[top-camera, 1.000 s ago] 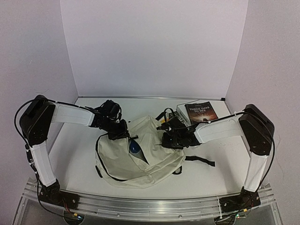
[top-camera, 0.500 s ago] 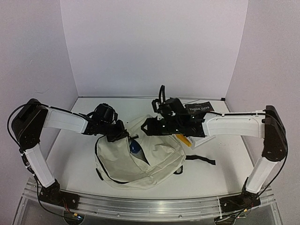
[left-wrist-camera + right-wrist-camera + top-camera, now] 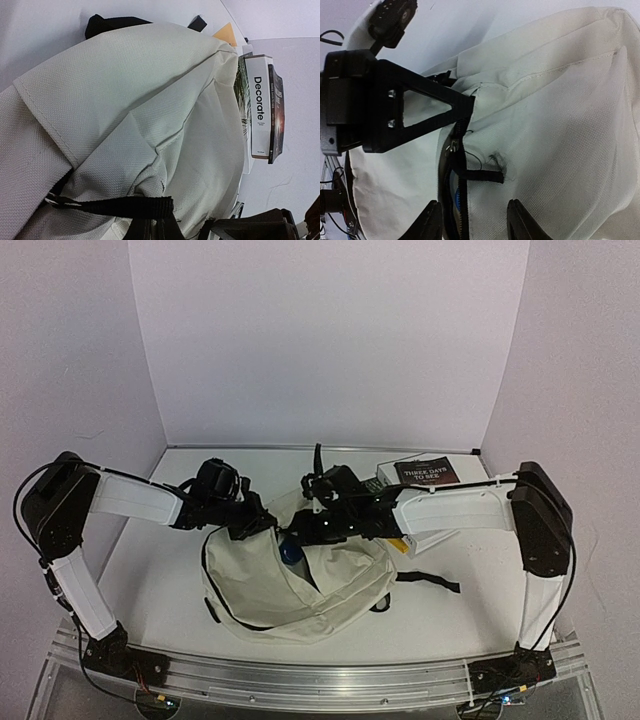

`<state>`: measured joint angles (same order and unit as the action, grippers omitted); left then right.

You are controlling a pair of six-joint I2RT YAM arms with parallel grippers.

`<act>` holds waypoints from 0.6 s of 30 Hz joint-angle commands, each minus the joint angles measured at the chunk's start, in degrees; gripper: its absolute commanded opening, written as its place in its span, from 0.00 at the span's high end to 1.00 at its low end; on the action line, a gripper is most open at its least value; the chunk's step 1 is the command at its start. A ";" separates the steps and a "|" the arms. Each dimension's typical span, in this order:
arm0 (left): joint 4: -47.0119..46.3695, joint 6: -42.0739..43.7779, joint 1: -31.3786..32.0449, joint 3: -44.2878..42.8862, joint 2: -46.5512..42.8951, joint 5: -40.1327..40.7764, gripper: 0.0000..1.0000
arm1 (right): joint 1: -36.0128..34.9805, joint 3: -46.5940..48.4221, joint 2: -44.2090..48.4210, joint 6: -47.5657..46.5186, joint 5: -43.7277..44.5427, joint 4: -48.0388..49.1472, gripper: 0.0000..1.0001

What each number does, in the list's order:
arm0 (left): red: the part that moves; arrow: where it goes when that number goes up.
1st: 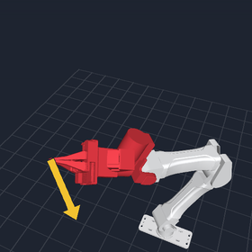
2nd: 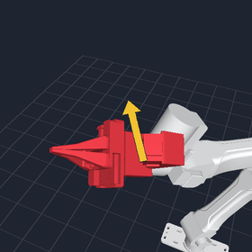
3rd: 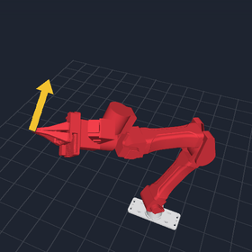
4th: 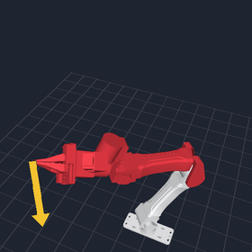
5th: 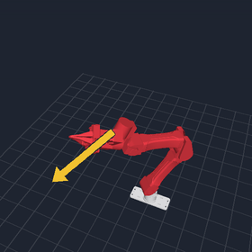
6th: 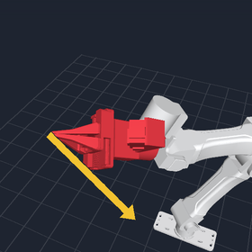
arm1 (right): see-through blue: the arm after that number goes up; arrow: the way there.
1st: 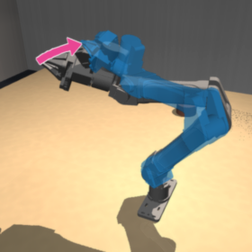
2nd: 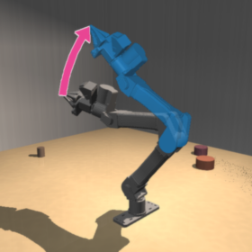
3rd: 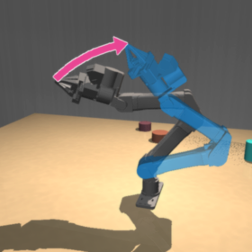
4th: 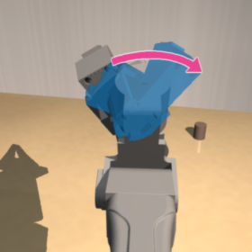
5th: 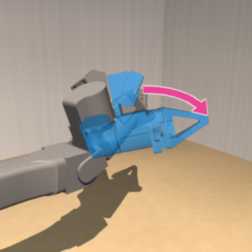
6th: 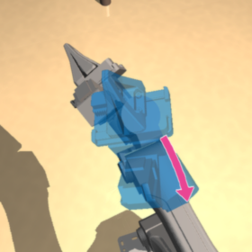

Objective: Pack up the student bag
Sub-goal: Zip the student bag at the center of the board.

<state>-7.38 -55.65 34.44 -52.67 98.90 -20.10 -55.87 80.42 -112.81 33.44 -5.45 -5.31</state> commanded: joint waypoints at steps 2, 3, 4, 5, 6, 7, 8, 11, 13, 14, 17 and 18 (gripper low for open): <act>-7.00 -0.56 -0.17 -0.23 -4.41 -2.69 1.00 | 0.85 4.76 -2.24 -0.54 0.67 0.56 0.58; -6.96 -0.54 -0.17 -0.22 -4.39 -2.70 1.00 | 0.90 5.29 -2.67 -0.68 0.64 0.60 0.59; -6.87 -0.52 -0.17 -0.29 -4.38 -2.73 1.00 | 0.96 5.64 -3.13 -0.83 0.54 0.58 0.60; -6.72 -0.46 -0.16 -0.35 -4.41 -2.74 1.00 | 1.03 6.04 -3.66 -0.92 0.36 0.56 0.61; -6.55 -0.40 -0.15 -0.48 -4.41 -2.72 1.00 | 1.12 6.43 -4.07 -1.04 0.16 0.56 0.62; -6.37 -0.36 -0.16 -0.52 -4.48 -2.64 1.00 | 1.14 6.76 -4.47 -1.13 -0.13 0.56 0.63; -6.20 -0.30 -0.16 -0.56 -4.55 -2.54 1.00 | 1.14 7.00 -4.79 -1.18 -0.36 0.56 0.65; -5.40 0.01 -0.17 -0.90 -4.80 -2.26 1.00 | 1.18 7.37 -5.34 -1.32 -0.52 0.64 0.71; -5.01 0.24 -0.16 -0.89 -5.00 -2.03 1.00 | 1.17 7.48 -5.59 -1.40 -0.64 0.64 0.75; -4.76 0.35 -0.14 -0.90 -5.09 -1.91 1.00 | 1.19 7.52 -5.69 -1.46 -0.77 0.65 0.76; -4.41 0.54 -0.20 -0.81 -5.39 -1.64 1.00 | 1.17 7.57 -6.16 -1.69 -1.34 0.87 0.79; -4.36 0.55 -0.21 -0.76 -5.44 -1.54 1.00 | 1.17 7.65 -6.33 -1.78 -1.66 1.04 0.83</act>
<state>-7.51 -55.77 34.39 -52.66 98.11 -20.84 -54.87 85.88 -117.81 32.67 -5.95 -5.26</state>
